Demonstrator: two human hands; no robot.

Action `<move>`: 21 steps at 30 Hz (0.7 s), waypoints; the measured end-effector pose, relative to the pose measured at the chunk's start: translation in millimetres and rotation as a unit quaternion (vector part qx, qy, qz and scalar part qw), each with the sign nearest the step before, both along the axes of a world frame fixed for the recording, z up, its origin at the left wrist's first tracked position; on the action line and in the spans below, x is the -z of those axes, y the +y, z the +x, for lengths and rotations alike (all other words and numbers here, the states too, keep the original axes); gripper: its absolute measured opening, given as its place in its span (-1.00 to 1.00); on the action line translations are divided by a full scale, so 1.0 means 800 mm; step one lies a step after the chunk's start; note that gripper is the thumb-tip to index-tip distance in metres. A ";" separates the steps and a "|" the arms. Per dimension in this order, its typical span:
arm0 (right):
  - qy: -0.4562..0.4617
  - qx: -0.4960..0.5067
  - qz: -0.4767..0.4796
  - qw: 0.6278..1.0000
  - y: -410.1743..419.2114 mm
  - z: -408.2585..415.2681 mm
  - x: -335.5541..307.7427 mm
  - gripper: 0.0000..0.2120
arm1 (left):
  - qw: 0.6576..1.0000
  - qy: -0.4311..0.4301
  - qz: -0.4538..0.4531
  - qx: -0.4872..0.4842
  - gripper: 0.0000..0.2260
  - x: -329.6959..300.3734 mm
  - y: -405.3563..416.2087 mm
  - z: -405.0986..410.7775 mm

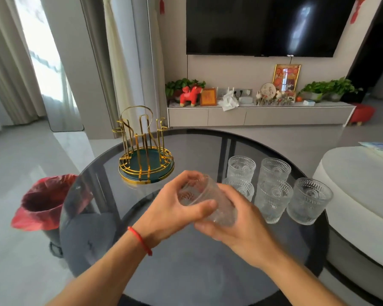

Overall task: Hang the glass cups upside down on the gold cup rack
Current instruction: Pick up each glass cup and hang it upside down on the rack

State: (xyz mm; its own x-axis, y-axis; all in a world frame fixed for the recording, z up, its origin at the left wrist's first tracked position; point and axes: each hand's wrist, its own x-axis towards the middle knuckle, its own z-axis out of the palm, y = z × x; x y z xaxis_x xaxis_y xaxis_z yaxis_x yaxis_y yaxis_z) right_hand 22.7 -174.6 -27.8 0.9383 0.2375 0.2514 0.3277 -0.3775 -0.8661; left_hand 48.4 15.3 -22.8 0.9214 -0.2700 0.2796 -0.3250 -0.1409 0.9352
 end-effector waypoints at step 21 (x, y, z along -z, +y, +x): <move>-0.008 0.253 0.176 0.951 0.123 0.308 -0.084 -0.42 | 0.810 -0.024 0.470 -0.350 -0.32 0.145 0.113 0.154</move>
